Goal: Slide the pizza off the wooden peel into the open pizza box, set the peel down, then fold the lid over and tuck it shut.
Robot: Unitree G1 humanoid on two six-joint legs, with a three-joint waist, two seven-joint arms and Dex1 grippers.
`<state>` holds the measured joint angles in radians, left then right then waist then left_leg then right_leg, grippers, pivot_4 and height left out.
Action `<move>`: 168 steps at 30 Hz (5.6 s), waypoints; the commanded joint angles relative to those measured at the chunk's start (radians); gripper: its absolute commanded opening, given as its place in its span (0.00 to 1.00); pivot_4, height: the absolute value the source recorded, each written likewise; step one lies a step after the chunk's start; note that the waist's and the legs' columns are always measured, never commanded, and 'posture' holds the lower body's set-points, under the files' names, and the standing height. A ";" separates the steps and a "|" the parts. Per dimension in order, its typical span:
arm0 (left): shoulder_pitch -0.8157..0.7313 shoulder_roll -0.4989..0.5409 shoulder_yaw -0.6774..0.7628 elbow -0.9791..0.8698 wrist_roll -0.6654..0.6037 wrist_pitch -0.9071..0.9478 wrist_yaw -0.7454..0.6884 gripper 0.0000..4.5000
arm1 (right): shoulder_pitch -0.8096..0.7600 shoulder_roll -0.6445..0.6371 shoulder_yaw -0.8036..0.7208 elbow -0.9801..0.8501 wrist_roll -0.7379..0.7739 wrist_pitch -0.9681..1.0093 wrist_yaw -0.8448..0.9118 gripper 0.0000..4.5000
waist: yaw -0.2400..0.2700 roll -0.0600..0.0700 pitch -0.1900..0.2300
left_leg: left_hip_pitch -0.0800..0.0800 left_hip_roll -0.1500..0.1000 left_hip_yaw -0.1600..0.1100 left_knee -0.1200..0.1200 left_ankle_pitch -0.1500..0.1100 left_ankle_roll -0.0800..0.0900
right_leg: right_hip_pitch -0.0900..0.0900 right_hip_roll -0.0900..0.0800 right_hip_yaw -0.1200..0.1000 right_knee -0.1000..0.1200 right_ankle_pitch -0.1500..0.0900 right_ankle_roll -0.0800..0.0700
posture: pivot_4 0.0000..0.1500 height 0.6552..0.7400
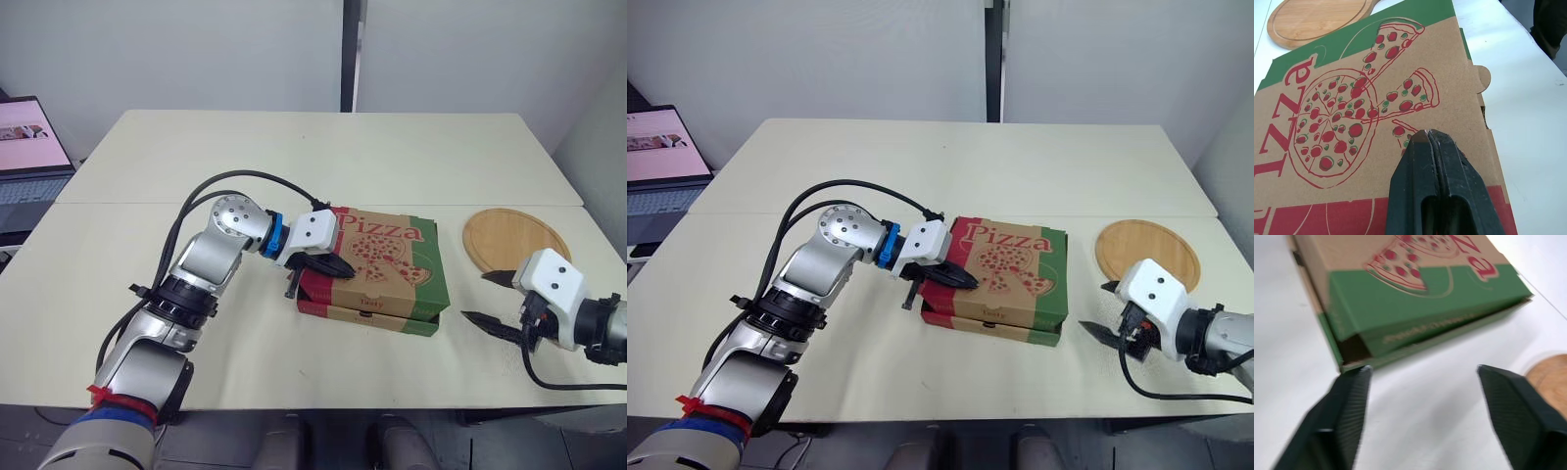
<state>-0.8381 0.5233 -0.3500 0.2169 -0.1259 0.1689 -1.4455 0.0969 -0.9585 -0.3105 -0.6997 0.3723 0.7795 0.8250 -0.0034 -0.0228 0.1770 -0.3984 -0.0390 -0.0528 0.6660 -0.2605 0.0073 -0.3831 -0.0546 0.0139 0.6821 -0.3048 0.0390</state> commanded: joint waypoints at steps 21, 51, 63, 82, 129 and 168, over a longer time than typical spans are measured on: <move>-0.014 -0.002 -0.012 0.025 0.031 -0.014 0.006 0.00 | -0.065 0.055 0.199 0.073 -0.059 -0.113 -0.014 0.00 | 0.000 0.000 0.000 | -0.001 0.000 0.000 0.000 0.000 0.000 | -0.001 0.000 0.000 0.000 0.000 0.000 | 1.00 0.90; 0.011 0.278 0.139 0.091 0.016 -0.044 -0.020 0.00 | -0.582 0.306 0.627 0.235 -0.151 -0.142 -0.036 0.00 | -0.024 0.000 0.000 | -0.002 -0.001 -0.001 -0.001 0.000 0.000 | -0.005 0.000 0.000 0.001 0.000 0.000 | 1.00 0.90; 0.058 0.214 0.108 0.045 0.021 -0.042 -0.014 0.00 | -0.599 0.304 0.606 0.242 -0.161 -0.146 -0.015 0.00 | -0.024 0.000 0.000 | -0.002 -0.001 -0.001 0.000 0.000 0.000 | -0.005 0.000 0.000 0.001 0.000 0.000 | 1.00 0.90; 0.116 0.145 0.118 -0.043 0.001 0.024 0.062 0.00 | -0.611 0.317 0.599 0.244 -0.159 -0.140 -0.025 0.00 | -0.023 0.000 0.000 | -0.002 -0.001 -0.001 0.000 0.000 0.000 | -0.005 0.000 0.000 0.002 0.000 0.000 | 1.00 0.90; -0.092 -0.014 0.024 0.128 -0.008 -0.028 -0.051 0.00 | -0.333 0.008 0.423 -0.056 -0.113 -0.095 -0.016 0.85 | -0.022 0.000 0.000 | -0.003 -0.001 -0.001 0.000 0.000 0.000 | -0.004 0.000 0.000 0.000 0.000 0.000 | 1.00 0.90; 0.012 -0.009 -0.058 -0.022 0.047 -0.064 -0.054 0.00 | -0.250 0.067 0.138 -0.125 0.033 0.066 0.016 0.85 | -0.020 0.000 0.000 | -0.002 -0.001 -0.001 0.000 0.000 0.000 | -0.002 0.000 0.000 0.000 0.000 0.000 | 1.00 0.90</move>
<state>-0.8177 0.5140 -0.4072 0.1899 -0.0882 0.1058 -1.5070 -0.1359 -0.8886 -0.1028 -0.7847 0.3504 0.8244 0.8312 -0.0238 -0.0230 0.1772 -0.4001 -0.0396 -0.0537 0.6659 -0.2604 0.0072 -0.3852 -0.0548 0.0141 0.6825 -0.3047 0.0390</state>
